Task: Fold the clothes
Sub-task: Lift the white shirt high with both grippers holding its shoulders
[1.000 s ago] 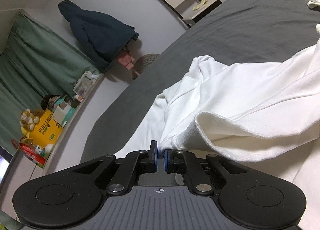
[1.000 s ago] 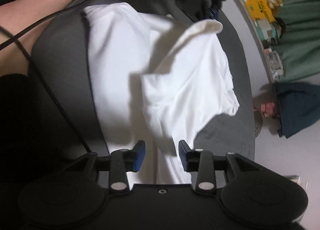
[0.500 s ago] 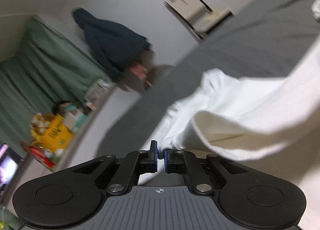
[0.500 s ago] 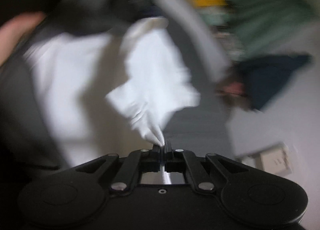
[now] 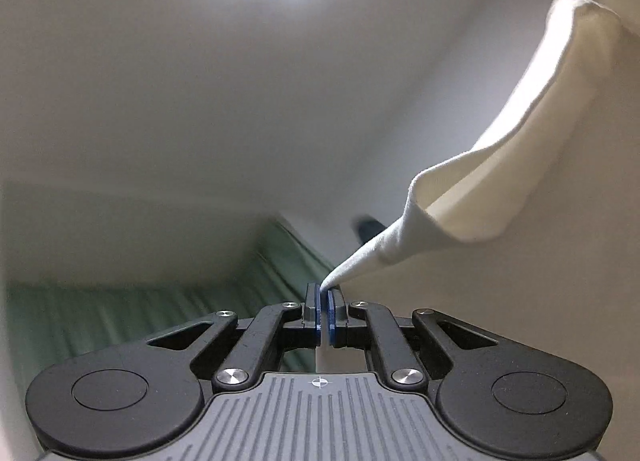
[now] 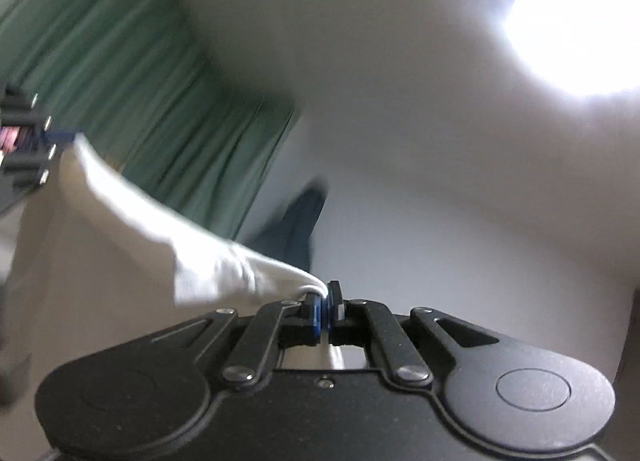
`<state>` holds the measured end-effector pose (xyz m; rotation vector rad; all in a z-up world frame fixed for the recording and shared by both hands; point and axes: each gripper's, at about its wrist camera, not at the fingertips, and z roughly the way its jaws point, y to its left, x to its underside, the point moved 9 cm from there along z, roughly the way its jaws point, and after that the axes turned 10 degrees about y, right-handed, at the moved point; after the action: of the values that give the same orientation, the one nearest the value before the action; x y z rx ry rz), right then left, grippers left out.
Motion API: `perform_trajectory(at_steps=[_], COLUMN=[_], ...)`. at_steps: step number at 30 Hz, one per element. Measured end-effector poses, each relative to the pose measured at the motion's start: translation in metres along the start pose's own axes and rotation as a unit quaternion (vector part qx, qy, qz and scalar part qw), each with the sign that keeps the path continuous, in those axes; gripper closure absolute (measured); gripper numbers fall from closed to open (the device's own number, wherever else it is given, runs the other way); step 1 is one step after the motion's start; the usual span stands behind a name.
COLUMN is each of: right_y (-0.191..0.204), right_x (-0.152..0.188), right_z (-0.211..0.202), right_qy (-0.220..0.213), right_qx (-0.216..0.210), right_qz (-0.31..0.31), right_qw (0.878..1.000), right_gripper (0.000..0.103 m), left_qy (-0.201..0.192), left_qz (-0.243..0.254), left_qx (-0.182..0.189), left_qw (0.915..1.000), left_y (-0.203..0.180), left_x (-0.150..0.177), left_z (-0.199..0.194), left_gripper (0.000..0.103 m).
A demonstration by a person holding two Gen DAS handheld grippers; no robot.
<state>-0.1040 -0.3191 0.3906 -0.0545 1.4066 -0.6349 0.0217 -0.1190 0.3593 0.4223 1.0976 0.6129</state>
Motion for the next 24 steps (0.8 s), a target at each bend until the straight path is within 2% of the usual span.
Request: perform_trajectory(at_steps=[3,6,9,12,14,15,16,17,18,19,21,22,24], right_y=[-0.025,-0.036,-0.037,-0.036,-0.027,-0.020,-0.013,-0.006,-0.001,0.003,0.003,0.001,-0.002], right_x=[-0.047,-0.069,-0.070,-0.061,-0.050,-0.043,-0.036,-0.028,-0.022,-0.017,-0.007,-0.002,0.007], right_z=[-0.026,-0.039,-0.032,-0.026,-0.017,-0.012,-0.010,-0.007,-0.005,-0.004,-0.007,-0.009,-0.011], right_qy=[-0.075,-0.113,-0.104,-0.085,-0.068,-0.057,-0.046,-0.035,-0.025,-0.016,0.003,0.010,0.022], right_qx=[0.018,0.036,0.035,0.016,0.001,-0.005,-0.009,-0.009,-0.010,-0.010,-0.016,-0.018,-0.016], right_qz=[0.021,0.016,0.008,0.018,0.009,-0.001,-0.012,-0.024,-0.035,-0.041,-0.042,-0.043,-0.049], right_qw=[0.997,0.993,0.994,0.996,0.998,0.998,0.999,0.999,0.999,0.999,0.999,0.999,0.998], right_gripper=[0.100,0.100,0.100,0.100,0.100,0.100,0.100,0.100,0.100,0.100,0.100,0.100,0.100], left_qy=[-0.036,-0.048,-0.026,-0.003,0.007,0.011,0.017,0.020,0.020,0.016,0.012,0.018,0.030], left_qz=[-0.036,-0.066,-0.076,-0.101,-0.128,-0.142,-0.163,-0.189,-0.216,-0.241,-0.288,-0.301,-0.293], left_qx=[-0.040,-0.043,-0.043,-0.043,-0.012,0.030,0.092,0.173,0.243,0.292,0.381,0.406,0.449], left_qw=[0.9979,0.9957,0.9959,0.9940,0.9917,0.9893,0.9822,0.9662,0.9456,0.9255,0.8785,0.8628,0.8435], left_y=[0.047,0.074,0.080,0.088,0.089,0.084,0.077,0.067,0.056,0.043,0.020,0.005,-0.032], left_x=[-0.032,-0.047,-0.040,-0.025,-0.015,-0.011,-0.003,0.006,0.016,0.027,0.049,0.059,0.071], left_z=[-0.020,-0.035,-0.034,-0.030,-0.029,-0.028,-0.028,-0.030,-0.035,-0.042,-0.058,-0.065,-0.081], left_gripper=[0.097,0.097,0.097,0.097,0.097,0.097,0.097,0.096,0.096,0.090,0.045,0.002,0.000])
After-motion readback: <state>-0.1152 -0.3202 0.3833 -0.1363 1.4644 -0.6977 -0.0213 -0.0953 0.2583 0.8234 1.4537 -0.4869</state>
